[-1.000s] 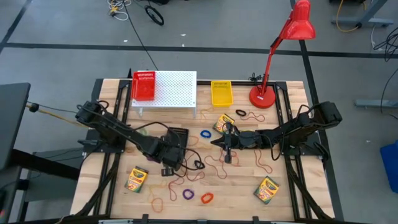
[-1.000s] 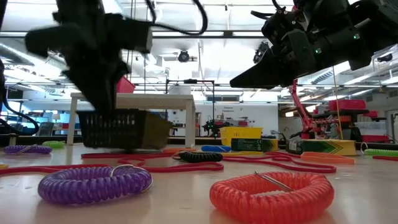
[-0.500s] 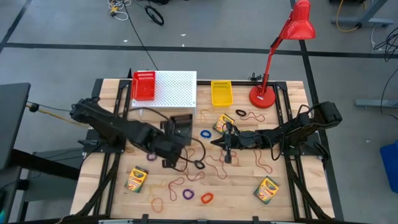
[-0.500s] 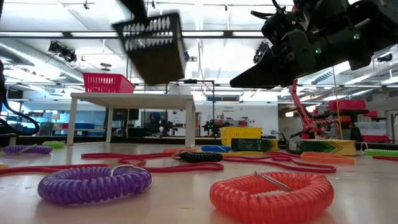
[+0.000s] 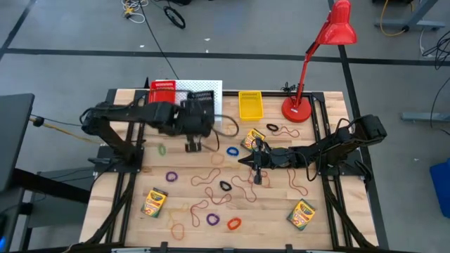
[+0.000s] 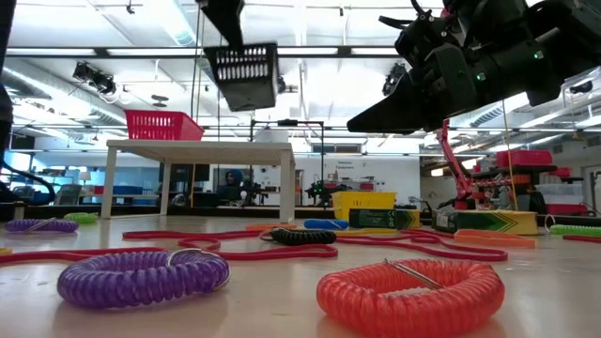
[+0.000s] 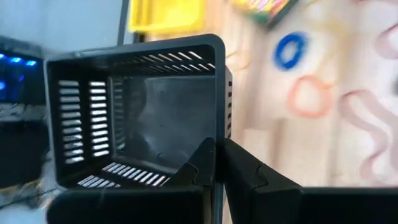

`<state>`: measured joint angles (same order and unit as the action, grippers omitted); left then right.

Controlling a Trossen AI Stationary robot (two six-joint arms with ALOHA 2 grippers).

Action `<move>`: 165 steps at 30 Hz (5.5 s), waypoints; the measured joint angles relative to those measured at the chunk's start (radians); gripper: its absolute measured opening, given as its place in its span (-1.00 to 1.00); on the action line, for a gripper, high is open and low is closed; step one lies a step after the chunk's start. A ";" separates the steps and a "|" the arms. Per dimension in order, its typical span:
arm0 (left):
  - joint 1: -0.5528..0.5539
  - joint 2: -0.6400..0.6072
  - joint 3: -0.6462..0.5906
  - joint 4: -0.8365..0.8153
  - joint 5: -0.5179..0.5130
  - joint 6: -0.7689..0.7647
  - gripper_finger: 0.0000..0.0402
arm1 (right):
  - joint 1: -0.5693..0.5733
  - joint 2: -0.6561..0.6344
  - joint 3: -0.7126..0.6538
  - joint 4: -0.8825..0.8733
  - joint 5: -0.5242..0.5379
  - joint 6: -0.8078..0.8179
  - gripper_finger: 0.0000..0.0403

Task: Pick & Place Office Desk Supplies
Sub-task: Put the black bin on the shelf, then adjust the bins on the shelf

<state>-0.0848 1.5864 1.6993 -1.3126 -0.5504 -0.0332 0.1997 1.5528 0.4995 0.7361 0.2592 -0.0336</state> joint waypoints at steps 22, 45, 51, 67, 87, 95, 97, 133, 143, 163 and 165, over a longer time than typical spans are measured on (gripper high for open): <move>0.266 -0.117 -0.245 0.176 0.098 0.184 -0.91 | 0.055 0.000 0.000 0.023 -0.013 0.018 -0.94; 0.353 -0.111 -0.278 0.228 0.187 0.203 -0.91 | 0.059 0.000 0.000 0.031 -0.009 0.010 -0.94; 0.353 -0.115 -0.343 0.254 0.176 0.229 -0.91 | 0.059 0.000 0.000 0.031 -0.009 0.011 -0.94; 0.386 -0.116 -0.323 0.251 0.187 0.236 -0.86 | 0.059 0.000 0.000 0.031 -0.013 0.010 -0.94; 0.386 -0.116 -0.323 0.207 0.159 0.240 -0.85 | 0.059 0.000 0.000 0.031 -0.012 0.010 -0.94; 0.386 -0.116 -0.323 0.207 0.158 0.239 -0.74 | 0.059 0.000 0.000 0.031 -0.008 0.010 -0.94; 0.386 -0.116 -0.323 0.207 0.159 0.239 -0.69 | 0.059 0.000 0.000 0.031 -0.008 0.010 -0.94; 0.339 -0.127 -0.321 0.135 0.069 0.224 0.05 | 0.059 0.000 0.000 0.030 -0.013 0.010 -0.94; 0.339 -0.216 -0.321 0.126 0.053 0.219 0.03 | 0.059 0.000 0.000 0.030 -0.012 0.010 -0.94; 0.553 -0.269 -0.323 0.200 0.153 -0.285 0.31 | 0.059 0.000 0.000 0.030 -0.009 0.013 -0.94; 0.561 -0.252 -0.323 0.188 0.107 -0.293 0.39 | 0.059 0.000 0.000 0.030 -0.009 0.016 -0.94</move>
<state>0.4757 1.3346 1.3762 -1.1250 -0.4438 -0.3262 0.2588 1.5528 0.4995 0.7658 0.2504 -0.0177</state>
